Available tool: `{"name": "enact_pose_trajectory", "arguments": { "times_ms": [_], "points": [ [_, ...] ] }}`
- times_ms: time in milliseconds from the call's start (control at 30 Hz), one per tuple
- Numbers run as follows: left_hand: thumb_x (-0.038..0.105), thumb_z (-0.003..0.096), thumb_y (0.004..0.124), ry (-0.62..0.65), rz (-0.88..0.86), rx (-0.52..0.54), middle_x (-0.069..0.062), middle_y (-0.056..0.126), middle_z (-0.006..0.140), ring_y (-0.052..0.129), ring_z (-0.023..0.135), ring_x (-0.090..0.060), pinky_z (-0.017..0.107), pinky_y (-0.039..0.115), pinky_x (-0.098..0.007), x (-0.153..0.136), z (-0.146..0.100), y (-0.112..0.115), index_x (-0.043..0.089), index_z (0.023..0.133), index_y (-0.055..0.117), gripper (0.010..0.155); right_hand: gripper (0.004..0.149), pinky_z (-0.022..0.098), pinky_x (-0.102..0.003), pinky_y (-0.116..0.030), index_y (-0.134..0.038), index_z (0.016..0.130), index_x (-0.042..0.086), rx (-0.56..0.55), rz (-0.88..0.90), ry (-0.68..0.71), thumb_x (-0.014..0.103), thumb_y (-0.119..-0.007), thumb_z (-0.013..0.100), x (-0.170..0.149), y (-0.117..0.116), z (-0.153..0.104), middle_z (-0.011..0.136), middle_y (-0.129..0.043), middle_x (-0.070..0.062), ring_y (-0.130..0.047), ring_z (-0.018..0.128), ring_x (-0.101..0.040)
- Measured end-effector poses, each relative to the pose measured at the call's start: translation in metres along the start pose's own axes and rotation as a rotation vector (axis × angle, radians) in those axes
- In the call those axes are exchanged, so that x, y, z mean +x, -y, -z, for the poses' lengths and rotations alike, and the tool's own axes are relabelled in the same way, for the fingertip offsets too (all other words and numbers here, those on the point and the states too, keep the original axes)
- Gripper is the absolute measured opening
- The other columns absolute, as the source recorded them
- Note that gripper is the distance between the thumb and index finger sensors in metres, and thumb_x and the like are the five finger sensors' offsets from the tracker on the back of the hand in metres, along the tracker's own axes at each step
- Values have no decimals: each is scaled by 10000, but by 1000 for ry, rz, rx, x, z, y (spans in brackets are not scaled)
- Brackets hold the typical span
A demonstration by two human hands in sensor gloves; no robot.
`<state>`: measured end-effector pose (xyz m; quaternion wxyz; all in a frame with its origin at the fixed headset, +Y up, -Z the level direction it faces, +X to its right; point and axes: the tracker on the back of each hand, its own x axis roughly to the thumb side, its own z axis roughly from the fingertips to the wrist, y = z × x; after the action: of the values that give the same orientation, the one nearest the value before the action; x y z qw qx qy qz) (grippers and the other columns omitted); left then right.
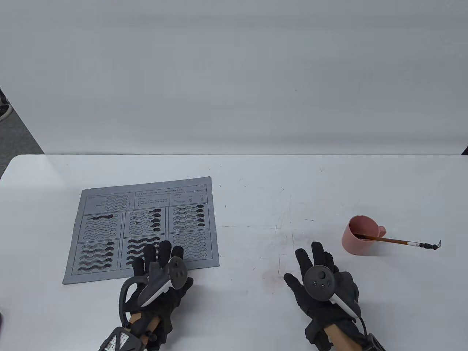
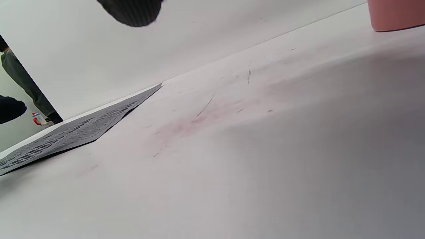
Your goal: Trace patterns on water writing practice cloth with Chinese brush
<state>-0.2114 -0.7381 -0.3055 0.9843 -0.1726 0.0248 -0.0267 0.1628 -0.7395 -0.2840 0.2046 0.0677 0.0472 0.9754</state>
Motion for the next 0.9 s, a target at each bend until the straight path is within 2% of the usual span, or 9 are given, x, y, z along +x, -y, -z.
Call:
{"name": "enact_pose_trajectory", "arguments": {
  "times_ms": [200,367,533,600,633,733,833,900],
  "points": [
    [645,483,527,-25,7,-26,48,-207,1131,-203,1038,-385,739,3,-662,-6,5,3,426,1075,-29,841,737,634,-768,-301,-213,1112,71,32,-23,-30,465,-580,608,-2,0,0,1095,53,-297,-236,944,-708],
    [634,490,521,-128,-33,-71,50,-173,1154,-200,1045,-379,735,-11,-663,-32,22,7,430,1089,4,817,774,633,-765,-346,-245,1101,-27,-2,-44,-99,467,-582,608,-5,8,-1,1097,-22,-366,-311,946,-701],
    [635,485,509,-247,-158,-221,39,-107,1185,-191,1046,-382,735,-16,-657,-70,45,29,412,1086,-1,819,758,643,-746,-408,-365,1070,-94,-37,-86,-263,475,-568,612,-16,26,-7,1112,-234,-422,-411,959,-665],
    [670,475,451,-232,-209,-274,53,-129,1170,-178,1044,-393,733,-16,-656,-76,47,34,433,1066,-35,801,741,640,-746,-433,-423,1055,-99,-55,-100,-339,479,-567,614,-23,35,-10,1111,-293,-422,-460,952,-664],
    [644,475,493,-237,-232,-252,54,-116,1174,-187,1042,-386,734,-19,-651,-75,46,32,433,1074,-9,810,731,636,-747,-444,-451,1049,-98,-69,-102,-366,478,-569,614,-27,39,-11,1110,-318,-423,-480,949,-662],
    [641,472,494,-201,-148,-227,68,3,1213,-166,1052,-386,739,-2,-649,-63,41,24,460,1104,116,758,725,634,-749,-450,-476,1040,-99,-91,-90,-460,481,-567,616,-44,50,-13,1110,-337,-425,-494,945,-665],
    [630,479,513,-106,-50,-215,86,74,1216,-142,1060,-381,745,17,-644,-38,32,19,486,1099,196,711,727,631,-752,-448,-480,1041,-104,-93,-52,-569,480,-566,616,-72,57,-13,1110,-336,-430,-493,943,-669],
    [628,480,517,-26,-15,-224,105,53,1205,-149,1056,-376,745,17,-643,-21,25,20,499,1089,212,693,728,630,-755,-445,-483,1042,-106,-84,-40,-626,479,-563,616,-86,59,-14,1111,-326,-433,-485,943,-672]
  ]
}}
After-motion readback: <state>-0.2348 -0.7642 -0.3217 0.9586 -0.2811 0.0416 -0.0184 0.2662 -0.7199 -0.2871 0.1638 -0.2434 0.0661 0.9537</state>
